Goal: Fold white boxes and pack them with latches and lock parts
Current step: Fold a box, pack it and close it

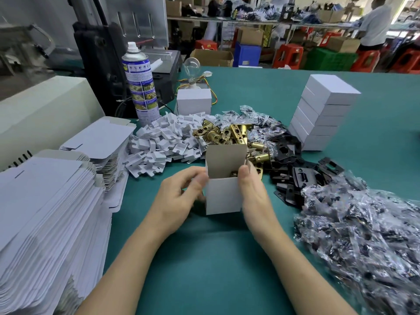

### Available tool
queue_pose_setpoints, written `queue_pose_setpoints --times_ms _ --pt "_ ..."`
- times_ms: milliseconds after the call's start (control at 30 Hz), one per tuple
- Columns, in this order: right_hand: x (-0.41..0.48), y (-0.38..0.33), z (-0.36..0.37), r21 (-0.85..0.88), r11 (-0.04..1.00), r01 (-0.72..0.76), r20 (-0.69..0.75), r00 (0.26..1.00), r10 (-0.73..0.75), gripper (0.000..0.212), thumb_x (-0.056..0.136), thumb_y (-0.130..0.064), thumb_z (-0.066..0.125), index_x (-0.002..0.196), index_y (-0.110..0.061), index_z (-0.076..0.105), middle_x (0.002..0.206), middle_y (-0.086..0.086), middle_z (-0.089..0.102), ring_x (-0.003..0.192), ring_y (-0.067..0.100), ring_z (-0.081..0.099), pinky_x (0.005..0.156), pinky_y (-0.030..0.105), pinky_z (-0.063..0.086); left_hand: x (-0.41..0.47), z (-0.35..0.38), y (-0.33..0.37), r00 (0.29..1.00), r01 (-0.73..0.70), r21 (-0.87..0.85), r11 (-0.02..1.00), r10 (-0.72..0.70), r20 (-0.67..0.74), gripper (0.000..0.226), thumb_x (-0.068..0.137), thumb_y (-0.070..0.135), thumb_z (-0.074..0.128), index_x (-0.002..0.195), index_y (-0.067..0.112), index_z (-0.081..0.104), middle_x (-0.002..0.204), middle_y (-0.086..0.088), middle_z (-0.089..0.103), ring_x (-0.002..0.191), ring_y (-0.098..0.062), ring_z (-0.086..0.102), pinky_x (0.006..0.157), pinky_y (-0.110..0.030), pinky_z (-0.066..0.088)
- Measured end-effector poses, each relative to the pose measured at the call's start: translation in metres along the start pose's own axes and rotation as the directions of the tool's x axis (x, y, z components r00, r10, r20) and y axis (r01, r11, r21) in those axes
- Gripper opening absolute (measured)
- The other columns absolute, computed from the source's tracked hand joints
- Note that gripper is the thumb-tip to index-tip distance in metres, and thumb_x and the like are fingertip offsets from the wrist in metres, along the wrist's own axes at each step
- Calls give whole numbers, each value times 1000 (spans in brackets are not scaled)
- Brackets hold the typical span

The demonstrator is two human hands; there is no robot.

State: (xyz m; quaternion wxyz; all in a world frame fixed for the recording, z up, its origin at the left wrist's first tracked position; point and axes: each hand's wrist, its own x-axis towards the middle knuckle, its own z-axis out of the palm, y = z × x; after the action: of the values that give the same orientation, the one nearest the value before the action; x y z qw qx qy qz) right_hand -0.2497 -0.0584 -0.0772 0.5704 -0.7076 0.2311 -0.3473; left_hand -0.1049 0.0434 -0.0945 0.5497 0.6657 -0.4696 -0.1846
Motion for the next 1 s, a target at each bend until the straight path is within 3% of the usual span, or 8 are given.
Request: queue_pose_setpoints --times_ms 133,233,400,467,567,700,867,1000 --pt "1 0 4 84 996 5 54 999 -9 41 108 -49 35 101 -87 49 105 -62 50 102 -39 43 80 -11 30 6 -4 -10 949 52 81 995 -24 -314 18 108 27 55 102 33 71 97 13 72 84 -2 65 76 -14 45" --pt "2 1 -1 128 992 -21 81 997 10 22 100 -70 34 106 -87 48 112 -61 49 110 -38 41 85 -11 29 13 -12 -16 862 194 340 920 5 -507 23 99 6 66 117 20 70 117 1 63 114 -16 57 99 -24 38" --pt "4 9 -5 165 986 -40 112 993 21 31 93 -79 31 109 -76 56 112 -47 62 106 -27 55 83 -5 39 31 -28 -15 919 251 597 762 5 -394 45 97 5 67 142 7 59 148 -16 52 140 -37 41 117 -39 26" --pt "4 11 -6 190 979 -76 111 992 56 43 89 -86 31 113 -68 61 118 -35 68 109 -16 62 83 2 45 40 -32 -16 922 301 618 727 -57 -382 45 99 10 67 143 9 59 148 -17 52 138 -38 43 116 -45 31" --pt "5 12 -8 174 982 -73 79 995 61 45 90 -85 26 114 -68 60 117 -39 66 110 -20 59 85 1 44 48 -34 -19 910 346 629 696 -87 -404 38 99 15 69 136 12 64 135 -16 58 128 -38 52 107 -51 43" --pt "8 21 -10 167 982 -82 54 996 74 77 85 -92 25 127 -38 61 122 -7 72 112 11 68 90 26 54 55 -39 -27 894 345 589 731 -66 -443 25 96 12 72 121 16 70 122 -9 58 103 -31 65 90 -44 50" --pt "12 24 -12 178 977 -117 26 993 115 70 75 -100 26 114 -55 62 121 -8 74 113 13 68 88 24 56 63 -57 -29 912 350 551 758 -141 -385 21 89 18 82 109 19 74 105 -3 68 83 -22 64 81 -36 48" --pt "13 26 -11 199 972 -124 43 992 118 80 78 -97 28 123 -40 61 121 -3 73 112 17 69 84 27 55 66 -67 -22 921 373 633 679 -187 -342 29 80 28 90 103 32 73 92 11 70 86 -19 64 78 -35 47"
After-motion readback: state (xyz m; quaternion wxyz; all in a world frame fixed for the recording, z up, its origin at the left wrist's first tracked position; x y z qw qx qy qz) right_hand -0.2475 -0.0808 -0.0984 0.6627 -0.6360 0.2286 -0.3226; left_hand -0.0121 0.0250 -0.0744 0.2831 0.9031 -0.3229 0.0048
